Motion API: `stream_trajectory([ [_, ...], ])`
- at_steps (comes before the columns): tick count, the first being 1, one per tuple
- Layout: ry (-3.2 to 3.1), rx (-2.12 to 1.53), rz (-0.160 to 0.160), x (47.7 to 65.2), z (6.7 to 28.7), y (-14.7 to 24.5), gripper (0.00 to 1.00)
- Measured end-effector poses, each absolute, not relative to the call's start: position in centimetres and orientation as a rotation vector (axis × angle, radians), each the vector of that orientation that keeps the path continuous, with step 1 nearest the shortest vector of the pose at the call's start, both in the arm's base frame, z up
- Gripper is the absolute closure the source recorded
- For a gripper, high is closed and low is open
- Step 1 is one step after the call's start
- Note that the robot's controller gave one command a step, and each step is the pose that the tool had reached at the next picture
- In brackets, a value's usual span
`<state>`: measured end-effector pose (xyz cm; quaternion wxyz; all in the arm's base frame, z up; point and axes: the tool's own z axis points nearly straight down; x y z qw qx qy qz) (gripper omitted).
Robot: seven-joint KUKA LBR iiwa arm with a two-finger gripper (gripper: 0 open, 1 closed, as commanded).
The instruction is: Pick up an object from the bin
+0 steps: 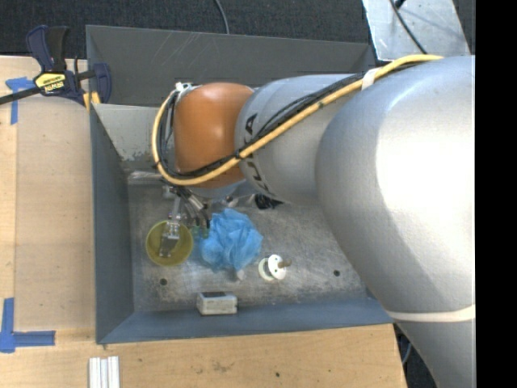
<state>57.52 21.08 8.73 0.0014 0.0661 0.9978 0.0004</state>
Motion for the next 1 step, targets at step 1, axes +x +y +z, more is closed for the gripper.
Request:
stream_trajectory([
  [1,2.951,-1.026,0.008,62.35,7.73,20.33,1.00],
])
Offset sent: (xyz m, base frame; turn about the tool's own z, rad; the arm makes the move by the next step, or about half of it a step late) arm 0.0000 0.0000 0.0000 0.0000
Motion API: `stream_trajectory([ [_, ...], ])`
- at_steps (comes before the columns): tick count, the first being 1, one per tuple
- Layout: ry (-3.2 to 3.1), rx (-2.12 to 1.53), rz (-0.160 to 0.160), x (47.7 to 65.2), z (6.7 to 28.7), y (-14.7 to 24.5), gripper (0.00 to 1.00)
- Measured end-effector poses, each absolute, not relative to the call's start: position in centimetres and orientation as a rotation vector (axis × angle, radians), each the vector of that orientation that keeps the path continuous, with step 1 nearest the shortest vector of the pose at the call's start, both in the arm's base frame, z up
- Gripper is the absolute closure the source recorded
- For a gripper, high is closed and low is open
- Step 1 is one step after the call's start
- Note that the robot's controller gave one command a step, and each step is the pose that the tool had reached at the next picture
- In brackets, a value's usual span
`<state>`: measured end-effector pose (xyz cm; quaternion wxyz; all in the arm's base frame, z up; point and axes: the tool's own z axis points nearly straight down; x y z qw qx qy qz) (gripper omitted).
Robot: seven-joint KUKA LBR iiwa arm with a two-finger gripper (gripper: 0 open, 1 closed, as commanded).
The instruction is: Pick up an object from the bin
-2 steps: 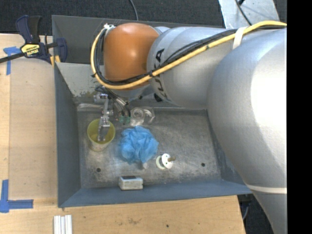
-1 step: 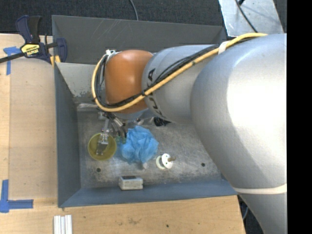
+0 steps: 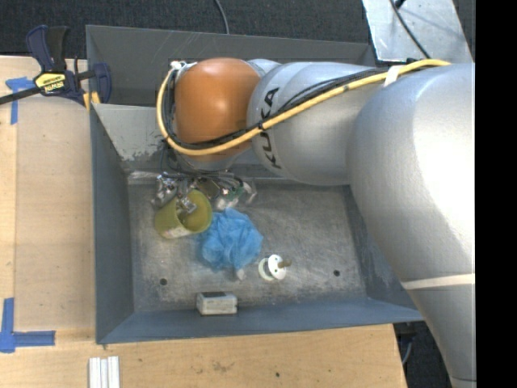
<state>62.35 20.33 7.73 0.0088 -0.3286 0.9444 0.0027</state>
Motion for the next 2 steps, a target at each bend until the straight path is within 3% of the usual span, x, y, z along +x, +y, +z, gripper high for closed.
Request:
stream_trajectory([
  [1,2.953,-1.023,0.008,62.5,7.7,20.2,1.00],
  [2,2.925,-1.107,0.001,62.5,20.2,22.1,0.00],
])
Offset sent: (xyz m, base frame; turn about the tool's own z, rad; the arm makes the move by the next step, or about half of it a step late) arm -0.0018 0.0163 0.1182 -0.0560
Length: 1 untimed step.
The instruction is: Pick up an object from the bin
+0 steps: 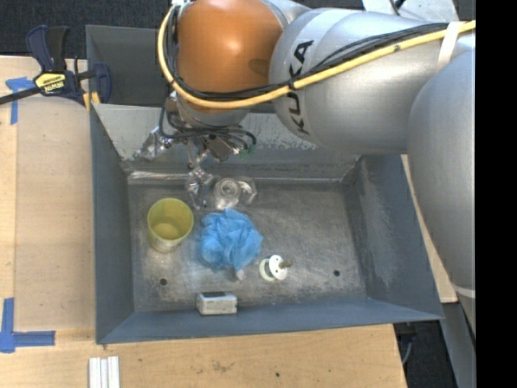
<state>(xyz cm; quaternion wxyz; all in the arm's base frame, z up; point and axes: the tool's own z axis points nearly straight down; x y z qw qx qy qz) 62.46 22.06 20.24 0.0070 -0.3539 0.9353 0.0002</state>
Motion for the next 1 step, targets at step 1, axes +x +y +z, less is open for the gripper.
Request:
stream_trajectory([
  [1,2.935,-1.108,0.001,62.29,19.66,21.94,0.00],
])
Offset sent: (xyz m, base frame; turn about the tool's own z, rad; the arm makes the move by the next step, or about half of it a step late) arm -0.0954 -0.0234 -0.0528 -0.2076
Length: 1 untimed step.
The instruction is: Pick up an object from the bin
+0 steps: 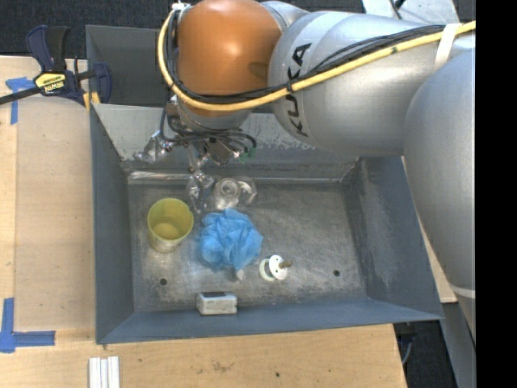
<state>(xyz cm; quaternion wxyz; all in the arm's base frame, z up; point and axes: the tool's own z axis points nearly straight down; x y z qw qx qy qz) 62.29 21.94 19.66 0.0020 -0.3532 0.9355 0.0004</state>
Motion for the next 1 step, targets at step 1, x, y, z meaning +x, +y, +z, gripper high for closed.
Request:
stream_trajectory([
  [1,2.883,-1.231,0.000,58.59,17.85,21.06,0.00],
])
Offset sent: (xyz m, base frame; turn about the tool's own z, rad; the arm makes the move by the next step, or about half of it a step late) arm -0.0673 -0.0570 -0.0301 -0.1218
